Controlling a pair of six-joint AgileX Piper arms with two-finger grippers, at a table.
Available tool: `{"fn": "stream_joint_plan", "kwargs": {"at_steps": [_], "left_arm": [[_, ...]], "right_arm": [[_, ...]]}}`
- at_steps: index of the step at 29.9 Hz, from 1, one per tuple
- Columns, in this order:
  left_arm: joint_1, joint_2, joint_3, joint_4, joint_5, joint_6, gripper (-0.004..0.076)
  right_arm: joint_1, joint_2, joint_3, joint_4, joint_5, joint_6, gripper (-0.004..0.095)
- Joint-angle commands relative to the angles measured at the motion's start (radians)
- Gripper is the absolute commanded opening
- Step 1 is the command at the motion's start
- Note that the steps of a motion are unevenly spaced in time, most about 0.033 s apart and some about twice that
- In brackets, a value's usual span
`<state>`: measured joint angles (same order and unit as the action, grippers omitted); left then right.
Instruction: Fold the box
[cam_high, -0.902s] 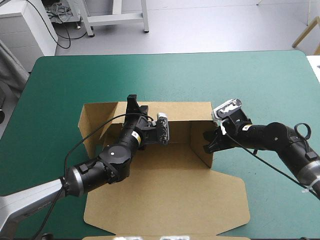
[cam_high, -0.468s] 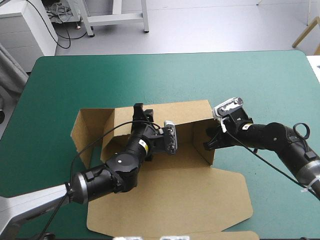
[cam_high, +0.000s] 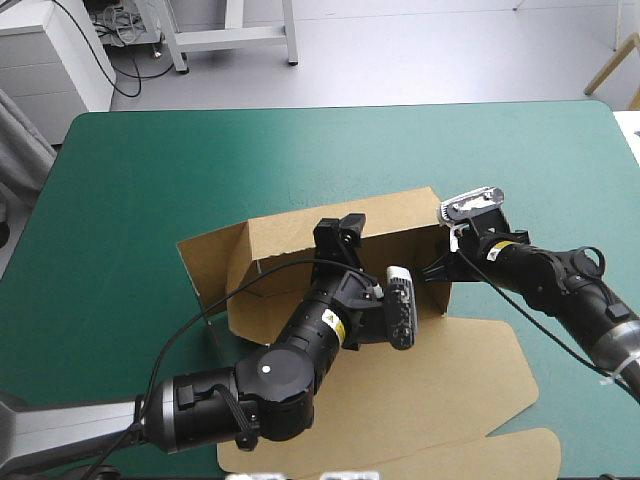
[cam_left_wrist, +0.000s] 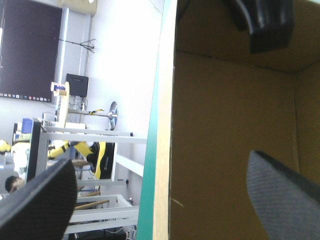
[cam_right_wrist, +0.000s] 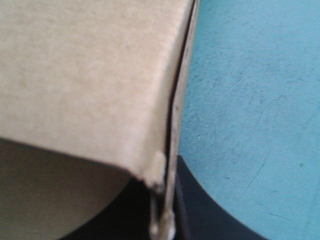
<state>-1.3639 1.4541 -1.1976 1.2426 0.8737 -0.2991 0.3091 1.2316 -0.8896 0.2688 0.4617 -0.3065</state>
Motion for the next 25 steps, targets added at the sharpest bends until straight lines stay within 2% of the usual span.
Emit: {"fn": "stream_joint_plan", "kwargs": {"at_steps": [1,7,13,18,22,25], "left_arm": [[-0.038,-0.034,-0.051,0.045,0.025,0.034,0.0654],[-0.041,-0.034,-0.060,0.005,0.029,0.124,0.0648],[-0.003,-0.034,-0.174,-0.256,0.063,0.354,0.0538],[0.145,-0.034,-0.327,-0.436,0.072,0.455,0.0477],[0.320,-0.034,-0.459,-0.695,0.079,0.543,0.0440],[0.468,-0.034,-0.555,-0.883,0.145,0.620,0.0406]], "right_arm": [[0.000,-0.027,-0.027,-0.095,-0.075,0.084,-0.0018],[0.000,-0.027,-0.027,-0.094,-0.075,0.090,-0.0018],[0.000,-0.027,-0.027,-0.083,-0.061,0.094,-0.0018],[0.000,-0.027,-0.027,-0.079,-0.041,0.094,-0.0018],[0.000,-0.027,-0.027,-0.079,-0.037,0.094,-0.0018],[0.000,-0.027,-0.027,-0.078,-0.033,0.098,-0.0018]]}}
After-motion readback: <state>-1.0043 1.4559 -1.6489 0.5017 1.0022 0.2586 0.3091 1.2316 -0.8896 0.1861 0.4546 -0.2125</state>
